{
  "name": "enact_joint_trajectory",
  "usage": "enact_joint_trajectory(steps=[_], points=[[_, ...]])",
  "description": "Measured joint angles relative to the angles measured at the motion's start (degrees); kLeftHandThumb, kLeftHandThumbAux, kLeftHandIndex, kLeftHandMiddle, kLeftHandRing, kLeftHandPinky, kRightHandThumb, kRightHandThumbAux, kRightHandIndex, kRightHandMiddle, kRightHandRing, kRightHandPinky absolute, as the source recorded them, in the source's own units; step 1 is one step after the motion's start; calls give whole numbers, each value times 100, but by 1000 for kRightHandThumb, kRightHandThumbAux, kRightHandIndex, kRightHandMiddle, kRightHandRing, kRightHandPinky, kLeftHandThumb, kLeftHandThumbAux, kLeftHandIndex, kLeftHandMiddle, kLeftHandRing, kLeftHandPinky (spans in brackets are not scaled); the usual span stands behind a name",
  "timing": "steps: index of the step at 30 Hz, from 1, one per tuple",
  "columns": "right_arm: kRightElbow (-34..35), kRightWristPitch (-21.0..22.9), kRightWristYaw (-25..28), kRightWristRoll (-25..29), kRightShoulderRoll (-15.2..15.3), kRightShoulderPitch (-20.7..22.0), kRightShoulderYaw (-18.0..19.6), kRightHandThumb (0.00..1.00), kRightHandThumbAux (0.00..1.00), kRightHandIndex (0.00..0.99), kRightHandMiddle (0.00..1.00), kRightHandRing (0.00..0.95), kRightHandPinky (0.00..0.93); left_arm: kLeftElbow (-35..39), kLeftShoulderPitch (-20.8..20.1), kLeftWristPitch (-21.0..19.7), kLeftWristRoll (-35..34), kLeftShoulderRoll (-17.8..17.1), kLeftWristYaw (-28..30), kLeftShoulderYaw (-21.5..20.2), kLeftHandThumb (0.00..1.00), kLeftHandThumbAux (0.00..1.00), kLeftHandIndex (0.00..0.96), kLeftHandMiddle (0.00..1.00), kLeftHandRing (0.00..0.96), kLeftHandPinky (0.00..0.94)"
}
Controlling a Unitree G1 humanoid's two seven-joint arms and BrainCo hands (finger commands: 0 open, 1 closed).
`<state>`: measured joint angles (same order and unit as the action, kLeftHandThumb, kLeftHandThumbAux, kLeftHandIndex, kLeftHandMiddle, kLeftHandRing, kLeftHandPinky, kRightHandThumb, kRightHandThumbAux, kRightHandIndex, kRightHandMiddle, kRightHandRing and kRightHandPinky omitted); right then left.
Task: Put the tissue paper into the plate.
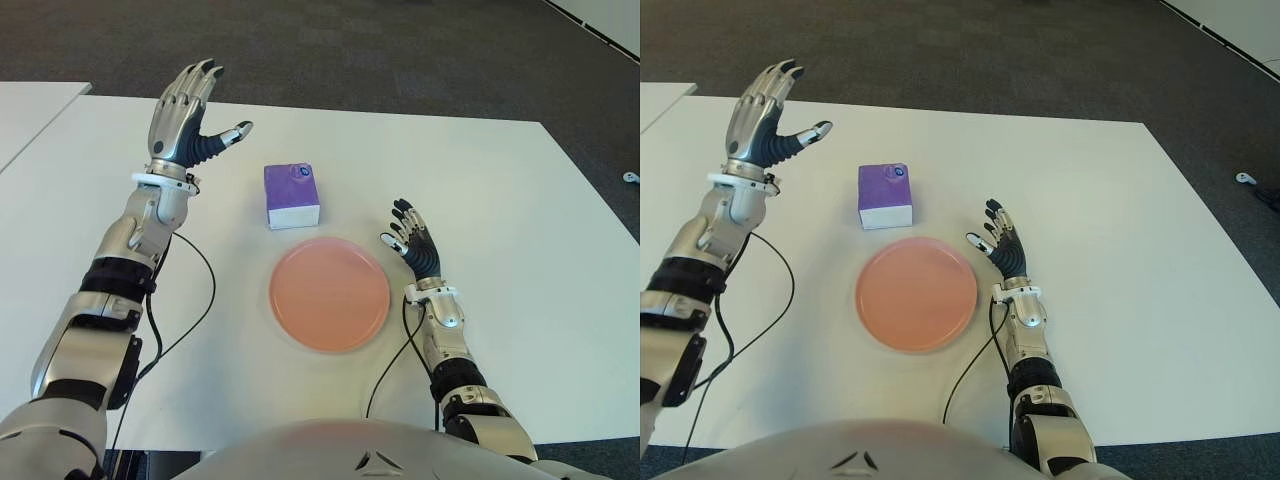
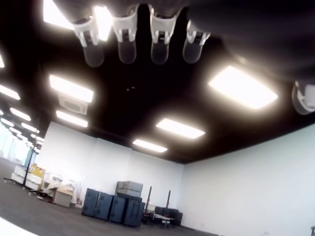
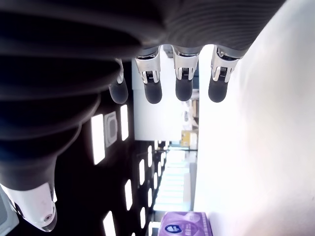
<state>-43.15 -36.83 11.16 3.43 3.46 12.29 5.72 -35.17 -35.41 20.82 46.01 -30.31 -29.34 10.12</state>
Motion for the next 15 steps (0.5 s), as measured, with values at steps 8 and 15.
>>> enact_joint_trajectory(steps=[8, 15], points=[[-166, -63, -12, -2, 14, 105, 13, 0, 638, 0, 0, 0, 0, -437, -214, -188, 487, 13, -184, 667, 272, 164, 0, 0, 0, 0], [-231, -94, -13, 6, 20, 131, 32, 0, 619, 0, 0, 0, 0, -677, -250, -116, 745, 7, -274, 1167, 283, 153, 0, 0, 0, 0]])
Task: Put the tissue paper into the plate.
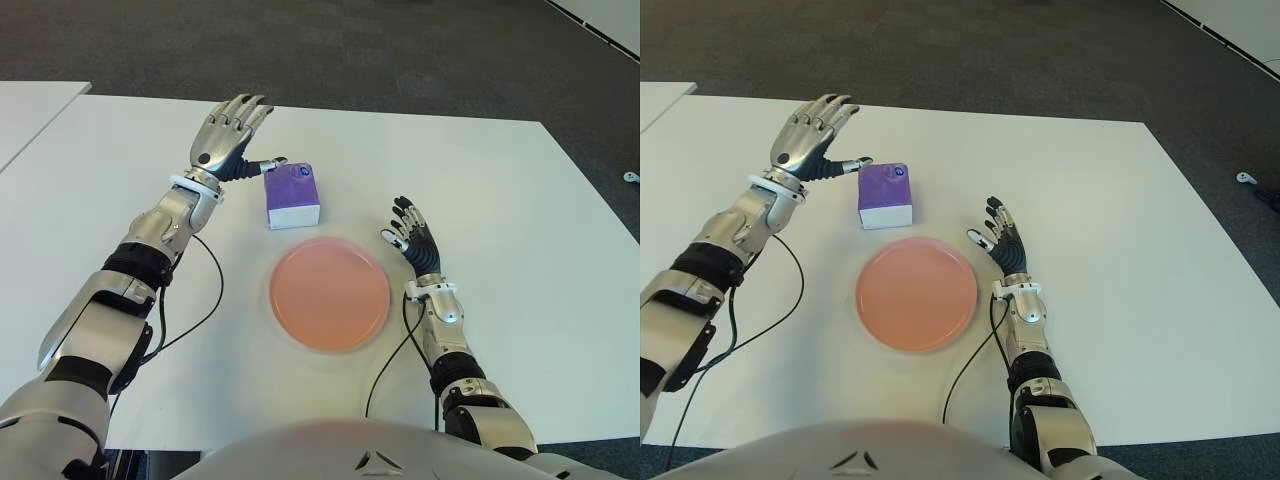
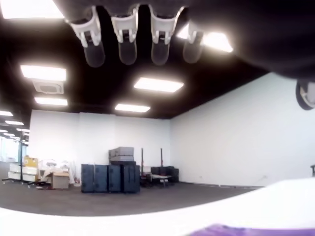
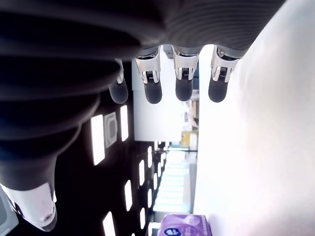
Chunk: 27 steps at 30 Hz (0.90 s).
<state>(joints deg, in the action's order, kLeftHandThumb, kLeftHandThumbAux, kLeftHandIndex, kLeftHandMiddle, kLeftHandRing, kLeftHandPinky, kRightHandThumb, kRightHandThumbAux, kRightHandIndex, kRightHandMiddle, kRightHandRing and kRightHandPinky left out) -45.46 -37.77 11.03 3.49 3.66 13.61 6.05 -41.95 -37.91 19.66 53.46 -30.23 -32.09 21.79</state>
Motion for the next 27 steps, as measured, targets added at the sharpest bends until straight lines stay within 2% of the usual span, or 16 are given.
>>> enact_joint_trajectory(steps=[7, 13, 27], points=[[-64, -14, 24, 3, 2, 40, 12, 0, 590, 0, 0, 0, 0, -135, -6, 420, 60, -6, 16, 387, 253, 144, 0, 0, 0, 0], [-140, -49, 21, 1, 10, 84, 16, 0, 598, 0, 0, 0, 0, -268, -65, 725, 58, -38, 284, 610, 206, 148, 0, 0, 0, 0], [-217, -80, 107, 10, 12, 132, 43, 0, 602, 0, 0, 0, 0, -568, -266, 911, 119, -153, 672, 1066, 158, 167, 0, 0, 0, 0]])
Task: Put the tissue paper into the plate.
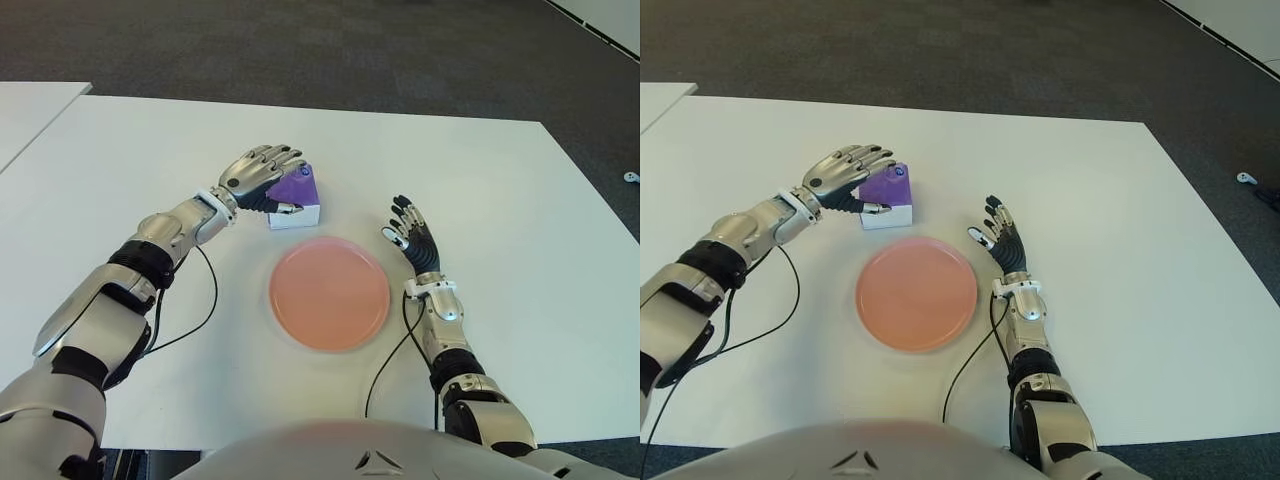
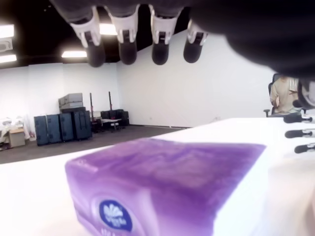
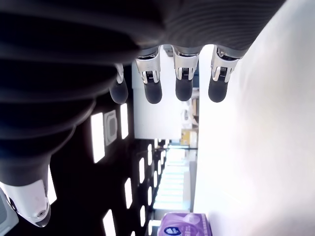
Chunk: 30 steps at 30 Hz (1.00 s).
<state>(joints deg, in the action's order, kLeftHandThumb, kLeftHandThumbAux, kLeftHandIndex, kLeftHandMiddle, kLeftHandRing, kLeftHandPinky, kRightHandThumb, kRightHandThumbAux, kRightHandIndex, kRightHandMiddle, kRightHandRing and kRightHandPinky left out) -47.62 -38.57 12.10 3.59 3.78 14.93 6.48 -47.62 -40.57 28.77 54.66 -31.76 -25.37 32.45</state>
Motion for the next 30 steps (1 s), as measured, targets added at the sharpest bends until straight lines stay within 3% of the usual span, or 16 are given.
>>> enact_joint_trajectory(steps=[19, 30], points=[[-152, -61, 18, -4, 11, 95, 41, 0, 610, 0, 0, 0, 0, -647, -208, 32, 89, 124, -78, 435, 158, 146, 0, 0, 0, 0], [-162, -69, 140, -2, 14, 101, 54, 0, 608, 0, 0, 0, 0, -964, -542, -594, 531, 216, -618, 727, 171, 150, 0, 0, 0, 0]])
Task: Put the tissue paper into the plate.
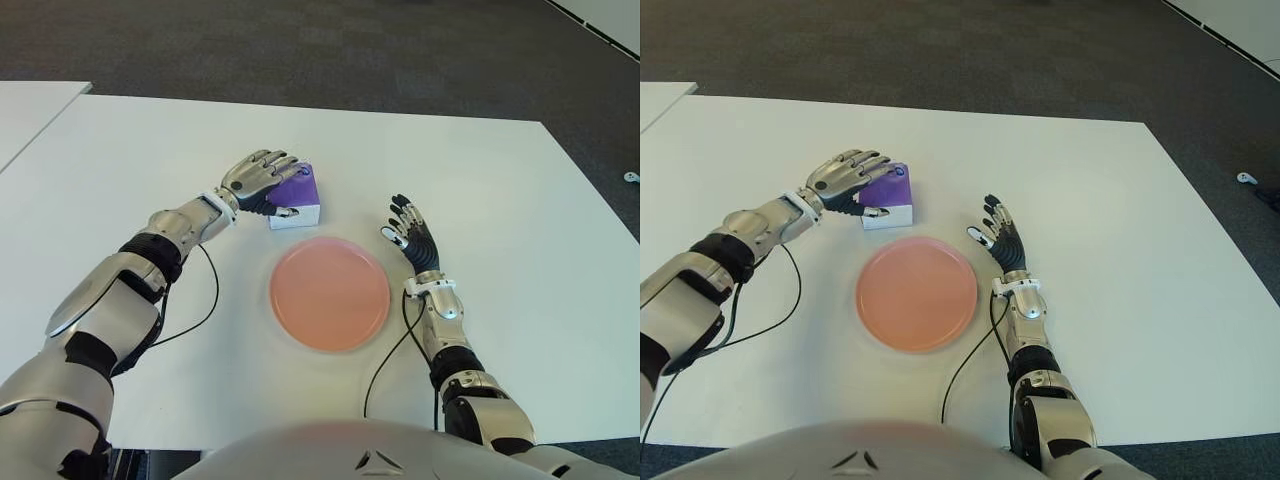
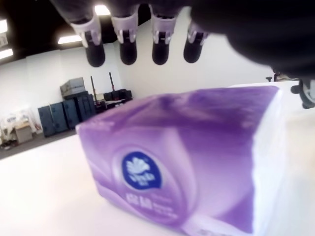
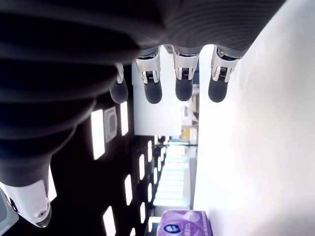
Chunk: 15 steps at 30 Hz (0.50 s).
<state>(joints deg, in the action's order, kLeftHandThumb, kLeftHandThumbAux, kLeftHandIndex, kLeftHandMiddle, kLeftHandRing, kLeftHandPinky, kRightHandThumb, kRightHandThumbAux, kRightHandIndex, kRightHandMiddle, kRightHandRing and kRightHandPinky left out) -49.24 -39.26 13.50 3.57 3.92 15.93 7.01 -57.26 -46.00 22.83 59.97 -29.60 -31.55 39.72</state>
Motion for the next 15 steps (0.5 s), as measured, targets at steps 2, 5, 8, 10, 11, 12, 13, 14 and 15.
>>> enact_joint_trajectory(steps=[2, 5, 8, 10, 11, 12, 13, 14, 15], points=[[-6, -1, 0, -1, 0, 4, 4, 0, 608, 0, 0, 0, 0, -99, -83, -180, 108, 26, -214, 80, 172, 158, 0, 0, 0, 0], [-11, -3, -3, -3, 1, 7, 10, 0, 612, 0, 0, 0, 0, -249, -192, -385, 228, 66, -496, 199, 168, 173, 0, 0, 0, 0], [-18, -6, -19, -7, 2, 12, 17, 0, 617, 0, 0, 0, 0, -407, -272, -532, 310, 124, -778, 288, 162, 185, 0, 0, 0, 0], [-23, -9, -26, -9, 2, 16, 19, 0, 622, 0, 0, 0, 0, -483, -297, -585, 326, 154, -925, 354, 159, 188, 0, 0, 0, 0], [-25, -11, -28, -9, 2, 17, 20, 0, 625, 0, 0, 0, 0, -522, -305, -606, 337, 171, -1000, 384, 158, 189, 0, 0, 0, 0], [-27, -12, -29, -11, 2, 18, 20, 0, 627, 0, 0, 0, 0, -562, -312, -618, 345, 190, -1063, 407, 157, 189, 0, 0, 0, 0], [-28, -14, -30, -13, 2, 19, 19, 0, 628, 0, 0, 0, 0, -611, -315, -630, 348, 211, -1140, 426, 157, 189, 0, 0, 0, 0], [-28, -15, -30, -14, 2, 20, 19, 0, 630, 0, 0, 0, 0, -643, -315, -635, 349, 227, -1197, 440, 158, 186, 0, 0, 0, 0], [-28, -15, -29, -14, 2, 20, 19, 0, 632, 0, 0, 0, 0, -674, -315, -638, 349, 244, -1259, 451, 160, 184, 0, 0, 0, 0]])
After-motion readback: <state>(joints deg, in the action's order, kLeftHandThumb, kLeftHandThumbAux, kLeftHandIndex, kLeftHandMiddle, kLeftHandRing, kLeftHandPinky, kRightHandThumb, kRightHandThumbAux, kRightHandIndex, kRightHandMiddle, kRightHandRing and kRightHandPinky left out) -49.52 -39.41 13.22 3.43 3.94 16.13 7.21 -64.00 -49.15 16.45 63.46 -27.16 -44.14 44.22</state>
